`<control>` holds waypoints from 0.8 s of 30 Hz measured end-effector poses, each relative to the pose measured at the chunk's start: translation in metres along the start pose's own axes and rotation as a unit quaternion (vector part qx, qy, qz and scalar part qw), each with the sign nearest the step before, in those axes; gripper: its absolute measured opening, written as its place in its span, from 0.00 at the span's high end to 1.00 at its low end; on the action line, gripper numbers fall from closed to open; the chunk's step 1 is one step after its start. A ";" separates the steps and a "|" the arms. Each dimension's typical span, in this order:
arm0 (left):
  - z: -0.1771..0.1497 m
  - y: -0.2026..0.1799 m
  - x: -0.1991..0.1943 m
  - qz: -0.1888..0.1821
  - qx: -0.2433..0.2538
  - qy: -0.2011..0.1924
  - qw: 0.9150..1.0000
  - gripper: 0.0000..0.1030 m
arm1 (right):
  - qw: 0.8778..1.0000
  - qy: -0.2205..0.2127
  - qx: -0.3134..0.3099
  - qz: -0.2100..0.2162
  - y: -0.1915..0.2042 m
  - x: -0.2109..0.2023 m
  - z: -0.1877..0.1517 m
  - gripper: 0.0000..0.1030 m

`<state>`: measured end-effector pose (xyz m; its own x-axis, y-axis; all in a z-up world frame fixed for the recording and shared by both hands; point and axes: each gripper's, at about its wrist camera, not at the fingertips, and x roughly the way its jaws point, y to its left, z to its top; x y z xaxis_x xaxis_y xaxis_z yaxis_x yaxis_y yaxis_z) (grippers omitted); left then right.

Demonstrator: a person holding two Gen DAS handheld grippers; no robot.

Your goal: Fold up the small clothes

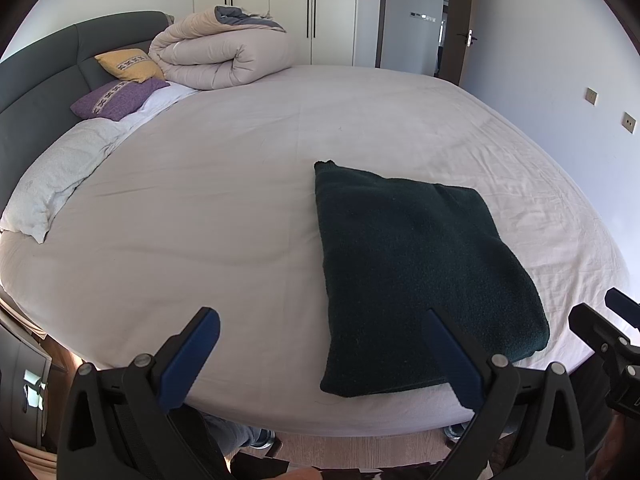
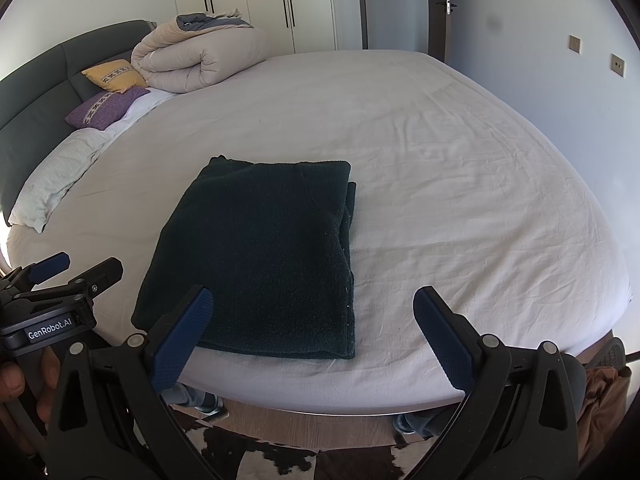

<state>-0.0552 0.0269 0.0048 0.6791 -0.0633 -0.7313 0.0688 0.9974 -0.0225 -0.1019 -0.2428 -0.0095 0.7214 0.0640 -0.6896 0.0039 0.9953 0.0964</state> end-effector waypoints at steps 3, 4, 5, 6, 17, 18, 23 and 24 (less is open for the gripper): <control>0.000 0.000 0.000 -0.001 0.000 0.000 1.000 0.00 | 1.000 0.000 0.000 0.000 0.000 0.000 0.000 0.01; 0.000 0.000 0.000 0.000 0.000 0.000 1.000 0.00 | 1.000 0.000 -0.001 0.000 -0.001 0.000 0.000 0.01; 0.000 0.000 0.000 0.000 0.000 0.000 1.000 0.00 | 1.000 0.001 0.000 0.000 -0.001 0.000 0.000 0.01; 0.000 0.000 0.000 0.000 0.001 0.000 1.000 0.00 | 1.000 0.001 0.000 0.001 -0.001 0.001 0.000 0.01; 0.000 0.001 0.000 -0.001 0.000 0.000 1.000 0.00 | 1.000 0.001 0.001 0.001 -0.001 0.001 0.000 0.01; 0.000 0.001 0.000 -0.001 0.000 0.001 1.000 0.00 | 1.000 0.001 0.001 0.001 -0.001 0.001 -0.001 0.01; 0.000 0.001 0.000 0.000 0.000 0.001 1.000 0.00 | 1.000 0.002 0.001 0.001 -0.001 0.001 -0.001 0.01; 0.000 0.001 0.000 -0.001 0.001 0.001 1.000 0.00 | 1.000 0.001 0.001 0.001 -0.001 0.001 -0.001 0.01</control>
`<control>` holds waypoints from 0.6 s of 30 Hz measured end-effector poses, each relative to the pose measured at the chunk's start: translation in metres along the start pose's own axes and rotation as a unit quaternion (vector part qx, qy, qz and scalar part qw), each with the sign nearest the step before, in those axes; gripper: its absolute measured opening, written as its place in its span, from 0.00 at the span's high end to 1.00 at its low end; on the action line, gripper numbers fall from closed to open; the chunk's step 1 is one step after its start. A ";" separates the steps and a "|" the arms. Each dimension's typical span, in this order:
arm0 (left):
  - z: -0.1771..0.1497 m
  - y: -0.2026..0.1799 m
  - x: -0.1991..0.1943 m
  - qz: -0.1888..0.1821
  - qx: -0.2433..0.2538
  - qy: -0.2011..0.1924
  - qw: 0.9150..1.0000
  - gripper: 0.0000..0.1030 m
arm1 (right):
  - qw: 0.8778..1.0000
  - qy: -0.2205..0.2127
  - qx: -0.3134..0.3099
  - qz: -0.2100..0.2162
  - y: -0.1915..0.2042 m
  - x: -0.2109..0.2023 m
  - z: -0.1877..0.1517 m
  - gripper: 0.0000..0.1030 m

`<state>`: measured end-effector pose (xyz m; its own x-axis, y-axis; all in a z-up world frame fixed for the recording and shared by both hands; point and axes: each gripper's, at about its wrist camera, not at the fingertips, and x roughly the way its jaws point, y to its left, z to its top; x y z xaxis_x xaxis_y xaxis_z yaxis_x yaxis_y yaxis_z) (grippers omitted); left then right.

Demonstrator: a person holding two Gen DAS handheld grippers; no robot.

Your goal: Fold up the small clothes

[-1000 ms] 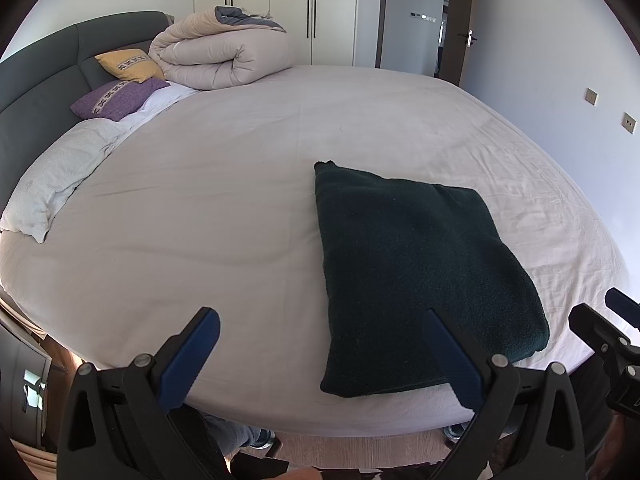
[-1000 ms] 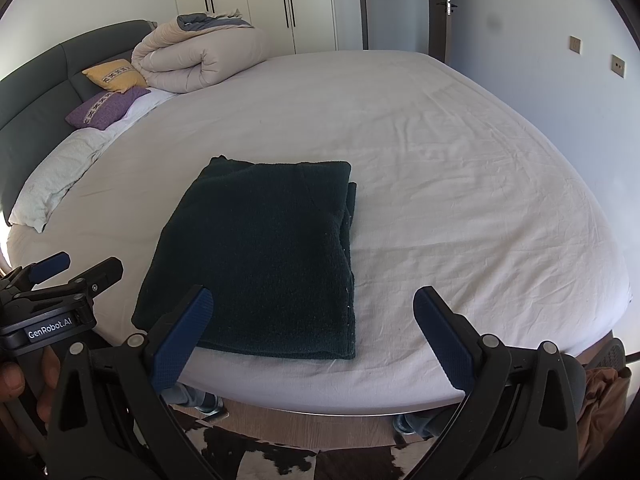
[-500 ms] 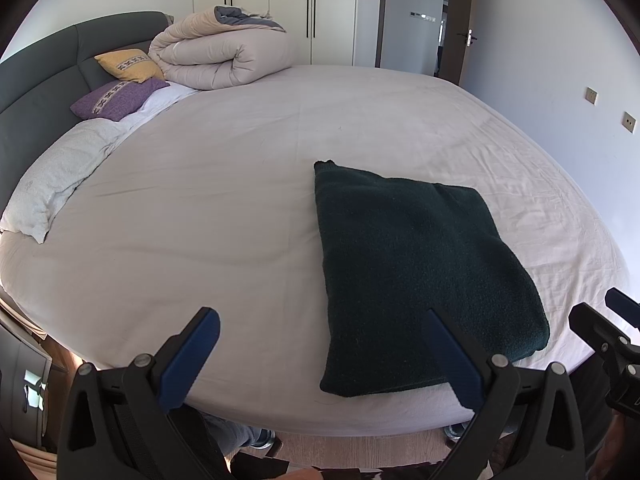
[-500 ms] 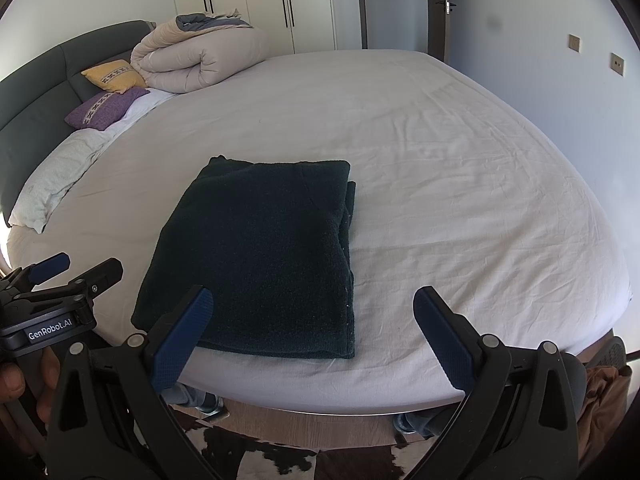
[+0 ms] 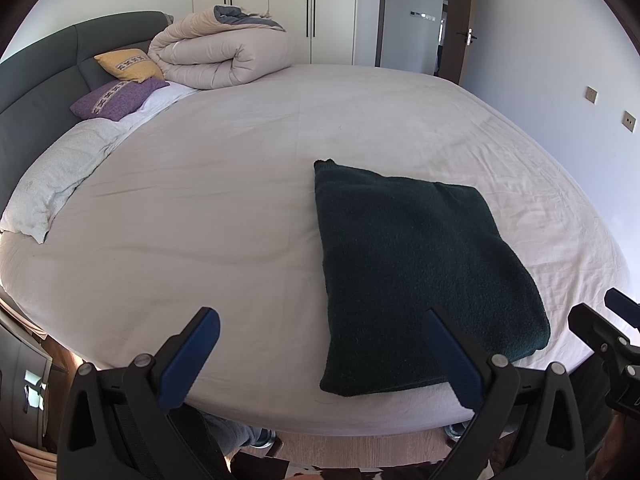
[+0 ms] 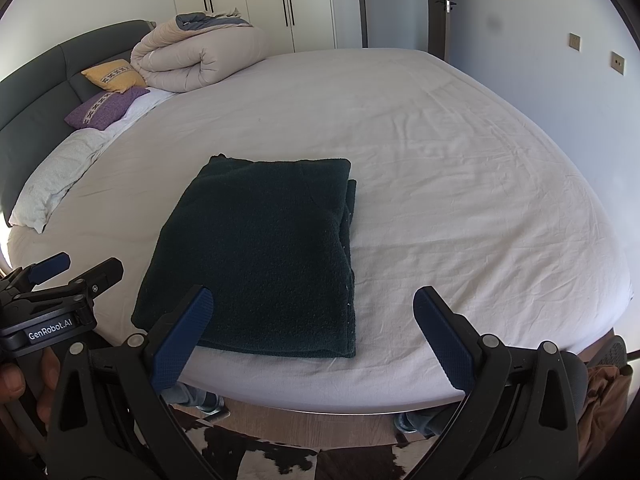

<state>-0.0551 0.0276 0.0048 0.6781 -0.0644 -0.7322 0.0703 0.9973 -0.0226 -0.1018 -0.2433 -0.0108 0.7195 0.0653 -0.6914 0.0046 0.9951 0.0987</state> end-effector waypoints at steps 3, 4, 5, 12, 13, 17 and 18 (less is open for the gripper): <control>0.000 0.000 0.000 0.000 0.000 0.000 1.000 0.00 | 1.000 0.000 0.000 0.001 0.000 0.000 0.000 0.01; 0.000 0.000 0.000 0.000 0.000 0.000 1.000 0.00 | 1.000 0.000 0.000 0.000 0.000 0.000 0.000 0.01; 0.000 0.000 0.000 0.000 0.000 0.000 1.000 0.00 | 1.000 0.000 0.000 0.000 0.000 0.000 0.000 0.01; -0.002 0.000 0.000 -0.001 0.003 0.000 1.000 0.00 | 1.000 0.001 0.001 0.001 0.000 0.001 -0.001 0.01; -0.003 0.000 0.001 -0.002 0.005 -0.001 1.000 0.00 | 1.000 0.000 0.001 0.001 0.000 0.000 0.000 0.01; -0.003 0.002 0.002 -0.002 0.005 0.001 1.000 0.00 | 1.000 0.002 0.000 0.002 0.001 0.001 -0.002 0.01; -0.003 0.003 0.002 -0.002 0.005 0.002 1.000 0.00 | 1.000 0.002 0.000 0.002 0.001 0.001 -0.003 0.01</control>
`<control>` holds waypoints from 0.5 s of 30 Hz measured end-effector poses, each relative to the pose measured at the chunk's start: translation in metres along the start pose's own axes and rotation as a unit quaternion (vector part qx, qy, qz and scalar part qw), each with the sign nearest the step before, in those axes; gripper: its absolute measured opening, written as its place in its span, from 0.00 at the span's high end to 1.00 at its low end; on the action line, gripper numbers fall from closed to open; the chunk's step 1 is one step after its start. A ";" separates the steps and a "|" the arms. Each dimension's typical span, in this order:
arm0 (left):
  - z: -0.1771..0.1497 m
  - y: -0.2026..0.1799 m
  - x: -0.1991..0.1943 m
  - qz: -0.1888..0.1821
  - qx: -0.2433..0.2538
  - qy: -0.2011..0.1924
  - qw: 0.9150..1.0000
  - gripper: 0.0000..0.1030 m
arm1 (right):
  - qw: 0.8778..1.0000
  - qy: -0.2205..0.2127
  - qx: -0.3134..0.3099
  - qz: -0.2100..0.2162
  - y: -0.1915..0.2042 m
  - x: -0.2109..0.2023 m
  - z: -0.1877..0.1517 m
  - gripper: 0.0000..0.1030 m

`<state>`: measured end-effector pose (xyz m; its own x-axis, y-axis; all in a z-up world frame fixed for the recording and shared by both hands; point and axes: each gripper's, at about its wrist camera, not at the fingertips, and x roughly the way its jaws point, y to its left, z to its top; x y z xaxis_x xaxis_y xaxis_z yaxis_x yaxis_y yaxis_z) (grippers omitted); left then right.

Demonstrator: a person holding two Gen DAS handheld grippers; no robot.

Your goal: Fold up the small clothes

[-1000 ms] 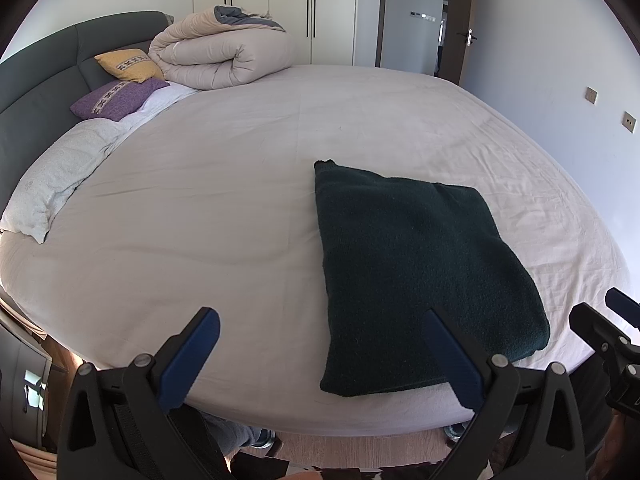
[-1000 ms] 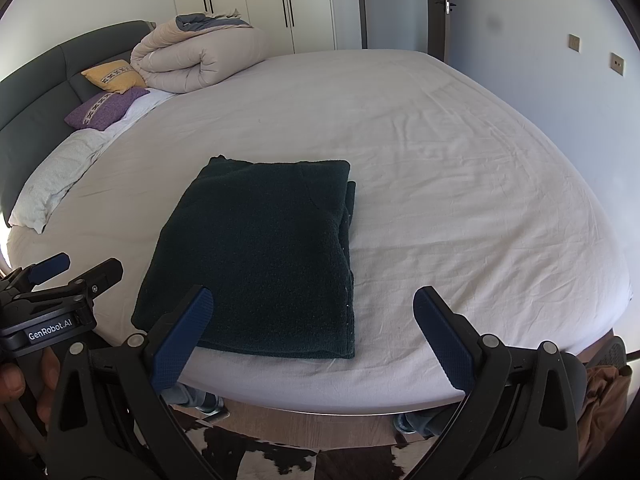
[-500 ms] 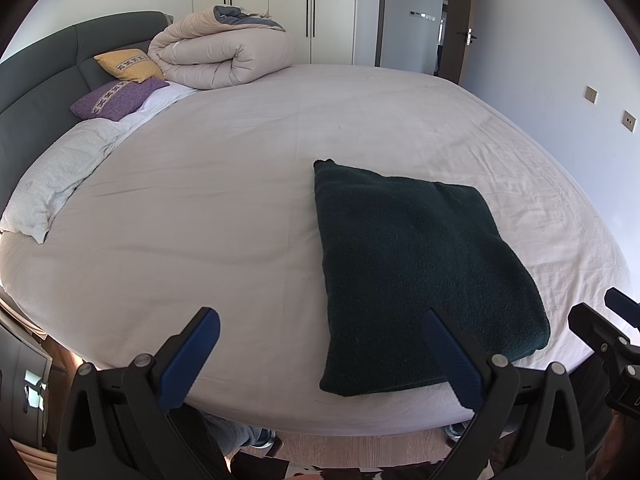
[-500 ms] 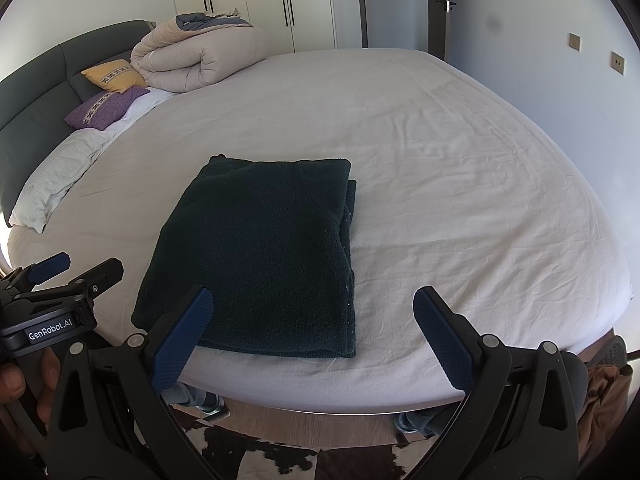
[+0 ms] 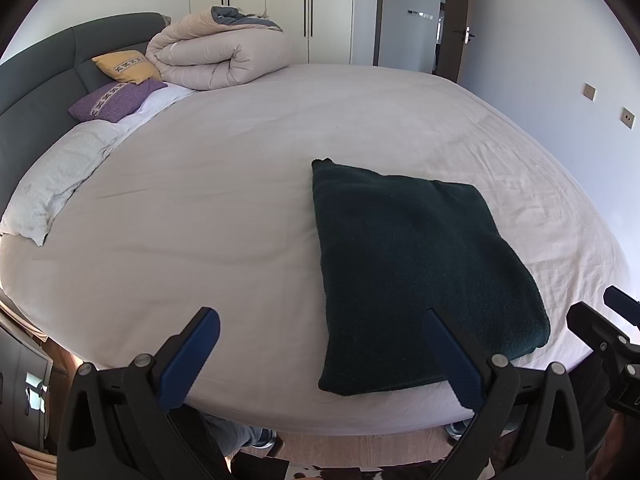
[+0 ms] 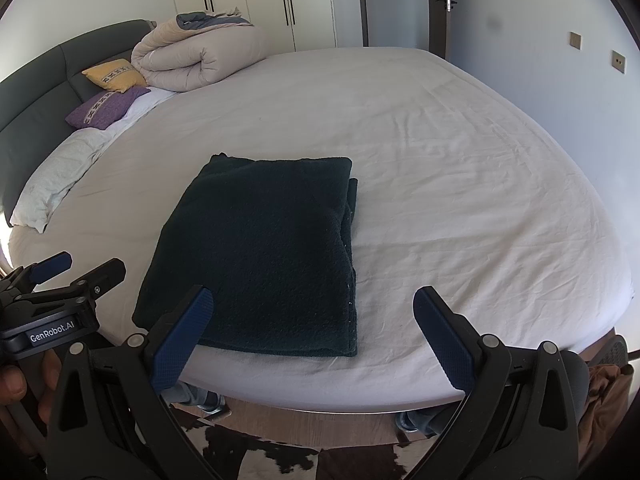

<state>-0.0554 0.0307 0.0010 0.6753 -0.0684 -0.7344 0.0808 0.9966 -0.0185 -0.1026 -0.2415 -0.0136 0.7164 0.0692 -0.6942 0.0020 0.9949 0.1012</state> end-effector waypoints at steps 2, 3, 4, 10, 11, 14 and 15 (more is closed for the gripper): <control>0.001 0.001 0.000 0.000 0.000 0.000 1.000 0.00 | 1.000 0.000 0.000 0.000 0.000 0.000 0.000 0.01; 0.000 0.001 0.000 0.000 0.000 0.000 1.000 0.00 | 1.000 0.000 0.000 0.000 0.000 0.000 0.000 0.01; 0.001 0.001 0.000 0.000 0.001 0.000 1.000 0.00 | 1.000 0.000 0.000 0.000 0.000 0.000 0.000 0.01; 0.001 0.002 0.001 0.000 0.004 0.003 1.000 0.00 | 1.000 0.003 -0.001 0.002 0.002 0.002 -0.002 0.01; 0.001 0.003 0.001 -0.001 0.003 0.004 1.000 0.00 | 1.000 0.003 -0.001 0.002 0.001 0.003 -0.001 0.01; 0.001 0.005 0.001 -0.004 0.001 0.003 1.000 0.00 | 1.000 0.004 -0.001 0.003 0.002 0.003 -0.002 0.01; 0.000 0.006 0.000 -0.005 -0.001 0.001 1.000 0.00 | 1.000 0.005 -0.001 0.003 0.001 0.003 -0.001 0.01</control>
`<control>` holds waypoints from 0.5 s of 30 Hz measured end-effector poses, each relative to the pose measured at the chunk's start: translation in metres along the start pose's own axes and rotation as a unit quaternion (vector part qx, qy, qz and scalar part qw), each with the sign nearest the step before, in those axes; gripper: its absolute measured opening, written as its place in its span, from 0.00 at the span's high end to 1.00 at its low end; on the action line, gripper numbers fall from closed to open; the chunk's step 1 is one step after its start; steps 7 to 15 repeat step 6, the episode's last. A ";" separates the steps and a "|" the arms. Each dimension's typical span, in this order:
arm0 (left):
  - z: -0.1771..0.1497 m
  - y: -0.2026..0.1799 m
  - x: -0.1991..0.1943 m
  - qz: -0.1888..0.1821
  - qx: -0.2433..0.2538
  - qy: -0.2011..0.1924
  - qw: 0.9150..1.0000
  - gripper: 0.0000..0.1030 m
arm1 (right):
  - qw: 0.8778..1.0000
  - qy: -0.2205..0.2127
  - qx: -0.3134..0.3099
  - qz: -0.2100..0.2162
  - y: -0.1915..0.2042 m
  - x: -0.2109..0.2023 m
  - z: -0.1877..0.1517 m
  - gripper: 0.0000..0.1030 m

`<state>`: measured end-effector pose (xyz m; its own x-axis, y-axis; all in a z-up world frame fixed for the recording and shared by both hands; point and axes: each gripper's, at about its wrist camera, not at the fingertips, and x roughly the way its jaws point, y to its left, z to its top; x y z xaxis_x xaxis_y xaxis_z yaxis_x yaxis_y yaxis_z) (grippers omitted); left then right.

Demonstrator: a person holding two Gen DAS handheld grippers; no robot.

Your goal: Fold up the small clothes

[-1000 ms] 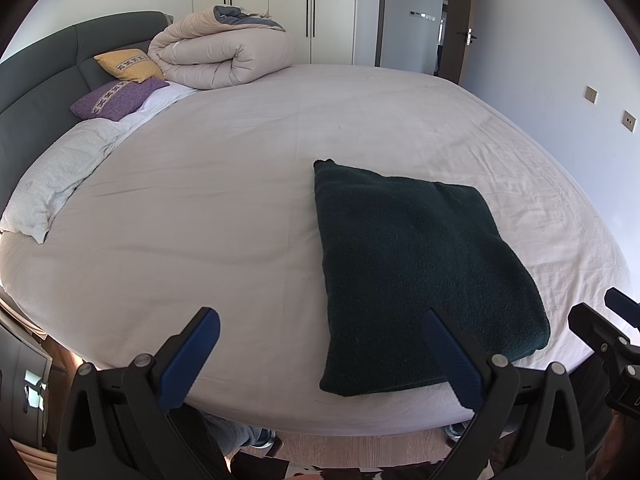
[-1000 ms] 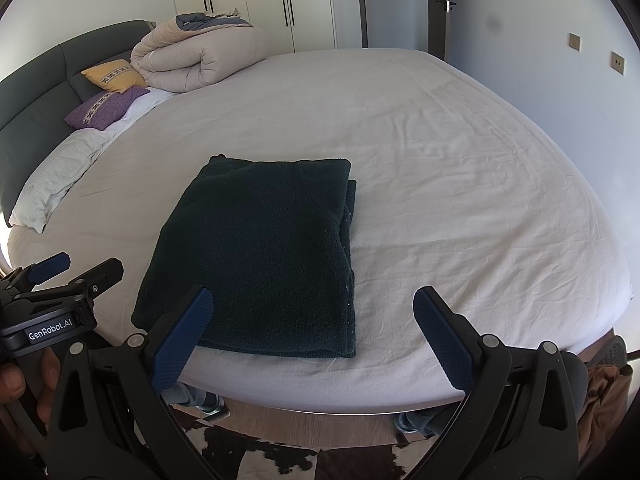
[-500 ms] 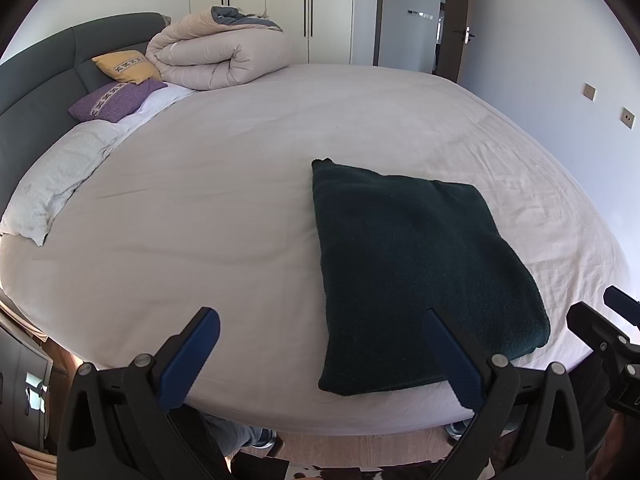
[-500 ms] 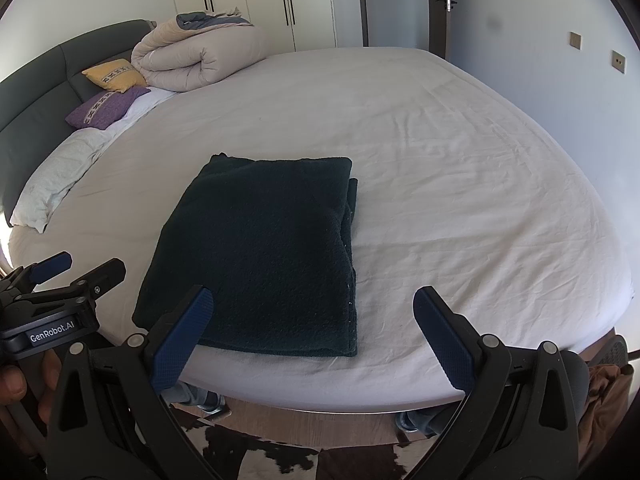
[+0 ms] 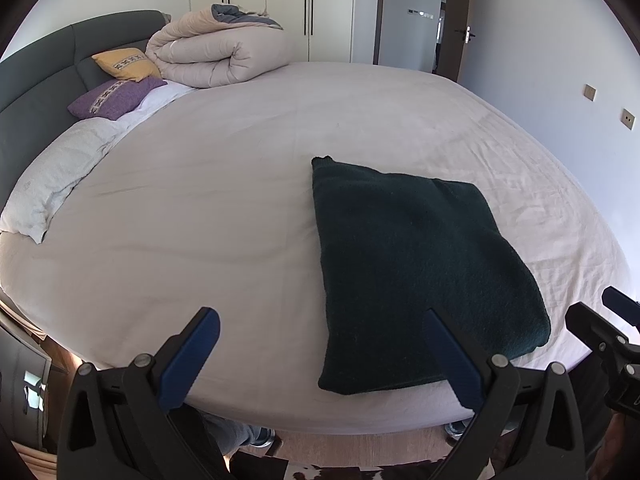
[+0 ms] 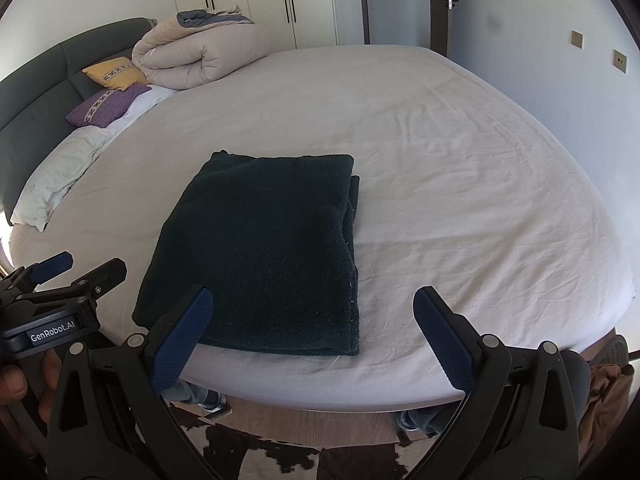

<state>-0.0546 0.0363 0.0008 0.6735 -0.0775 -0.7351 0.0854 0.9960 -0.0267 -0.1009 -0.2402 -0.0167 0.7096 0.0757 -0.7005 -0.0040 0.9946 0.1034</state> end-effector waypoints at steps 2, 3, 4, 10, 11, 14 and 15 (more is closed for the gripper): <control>0.001 0.002 0.000 -0.004 -0.003 -0.003 1.000 0.00 | 1.000 0.001 0.001 0.000 0.001 0.000 0.000 0.01; 0.001 0.003 0.000 -0.005 -0.003 -0.004 1.000 0.00 | 1.000 0.002 0.001 0.001 0.000 0.000 0.000 0.01; 0.000 0.003 0.001 -0.004 -0.002 -0.004 1.000 0.00 | 1.000 0.003 0.001 0.002 -0.003 0.002 0.002 0.01; 0.000 0.003 0.000 -0.004 -0.001 -0.004 1.000 0.00 | 1.000 0.004 0.002 0.002 -0.003 0.003 0.002 0.01; 0.000 0.003 0.000 -0.004 -0.001 -0.004 1.000 0.00 | 1.000 0.004 0.002 0.002 -0.003 0.003 0.002 0.01; 0.000 0.003 0.000 -0.004 -0.001 -0.004 1.000 0.00 | 1.000 0.004 0.002 0.002 -0.003 0.003 0.002 0.01; 0.000 0.003 0.000 -0.004 -0.001 -0.004 1.000 0.00 | 1.000 0.004 0.002 0.002 -0.003 0.003 0.002 0.01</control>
